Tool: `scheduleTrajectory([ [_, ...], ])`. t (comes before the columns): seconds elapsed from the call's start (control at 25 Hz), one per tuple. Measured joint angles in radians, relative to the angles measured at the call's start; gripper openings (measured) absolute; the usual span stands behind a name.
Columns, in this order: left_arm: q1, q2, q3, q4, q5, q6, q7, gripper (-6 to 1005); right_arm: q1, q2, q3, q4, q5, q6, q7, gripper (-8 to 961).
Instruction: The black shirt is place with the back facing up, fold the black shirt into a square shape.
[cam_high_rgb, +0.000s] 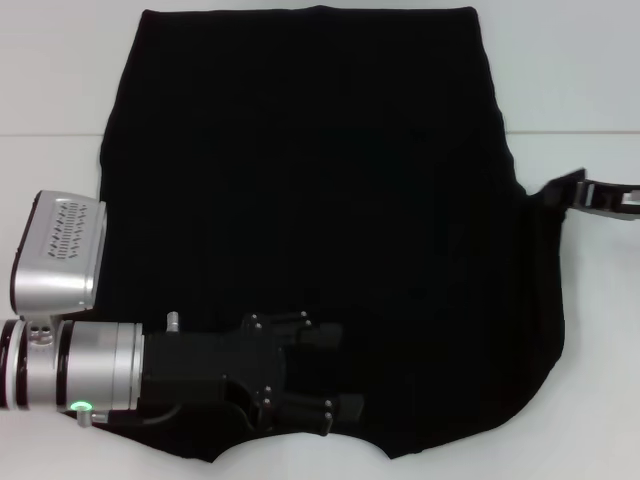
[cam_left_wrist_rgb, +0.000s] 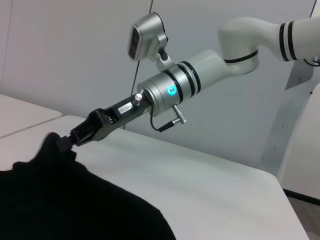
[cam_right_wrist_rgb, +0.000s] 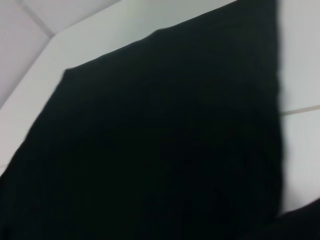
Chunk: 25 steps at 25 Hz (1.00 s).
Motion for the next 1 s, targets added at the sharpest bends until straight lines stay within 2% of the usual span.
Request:
scheduleTrajectory([
  [0.16,0.000,0.000,-0.001,0.000,0.000,0.000,0.000,890,0.020,0.027,-0.047,-0.007,0.001,-0.056,-0.031,9],
  [0.32,0.000,0.000,-0.002,0.000,0.000,-0.001,0.000,890,0.028,0.038,-0.066,-0.010,0.001,-0.065,-0.031,7],
  [1.0,-0.003,0.003,-0.014,0.003,0.000,-0.003,-0.009,890,0.056,0.054,-0.112,0.005,-0.005,-0.054,0.001,9],
])
